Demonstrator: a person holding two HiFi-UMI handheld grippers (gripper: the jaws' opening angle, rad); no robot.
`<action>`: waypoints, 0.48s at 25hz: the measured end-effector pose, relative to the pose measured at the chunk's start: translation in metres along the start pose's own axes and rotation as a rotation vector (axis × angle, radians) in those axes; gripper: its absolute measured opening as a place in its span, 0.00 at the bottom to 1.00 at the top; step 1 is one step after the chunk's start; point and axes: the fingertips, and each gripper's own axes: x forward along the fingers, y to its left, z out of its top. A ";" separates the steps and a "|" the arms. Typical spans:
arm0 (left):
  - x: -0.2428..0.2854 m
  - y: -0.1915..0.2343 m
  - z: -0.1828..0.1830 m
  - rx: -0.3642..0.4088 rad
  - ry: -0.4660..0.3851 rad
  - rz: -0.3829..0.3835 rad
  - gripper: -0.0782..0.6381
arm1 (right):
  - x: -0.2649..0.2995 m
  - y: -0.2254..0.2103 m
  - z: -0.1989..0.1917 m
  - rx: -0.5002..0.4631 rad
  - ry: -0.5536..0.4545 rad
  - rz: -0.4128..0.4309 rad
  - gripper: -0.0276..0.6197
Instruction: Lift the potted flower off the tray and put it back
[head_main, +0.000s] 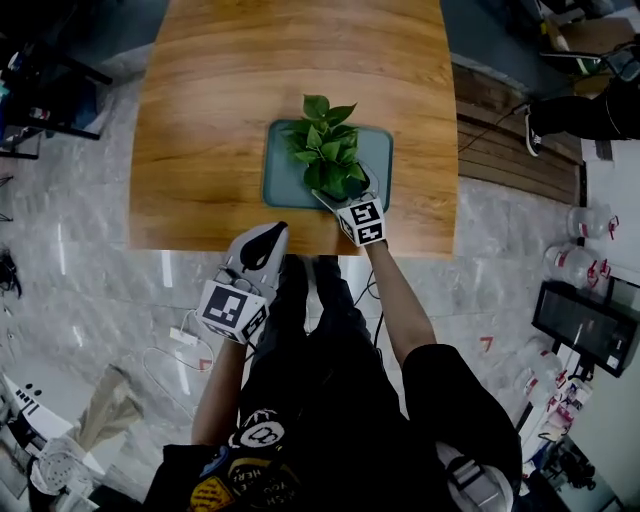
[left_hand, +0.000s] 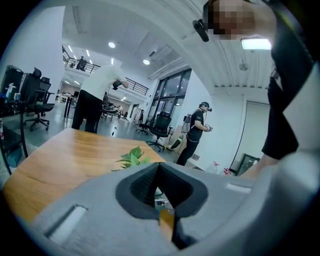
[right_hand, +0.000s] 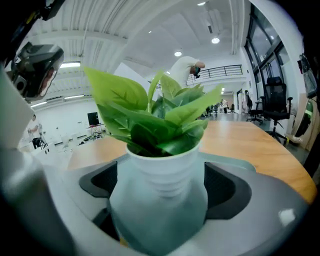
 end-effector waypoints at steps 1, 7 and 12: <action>-0.002 0.000 -0.002 -0.008 0.005 -0.002 0.10 | -0.011 0.002 -0.005 0.031 0.013 -0.014 0.86; -0.015 -0.002 -0.003 -0.027 0.013 0.016 0.10 | -0.139 0.024 0.011 0.198 -0.027 -0.134 0.05; -0.027 -0.011 0.018 0.035 -0.037 0.041 0.10 | -0.232 0.043 0.098 0.169 -0.190 -0.256 0.05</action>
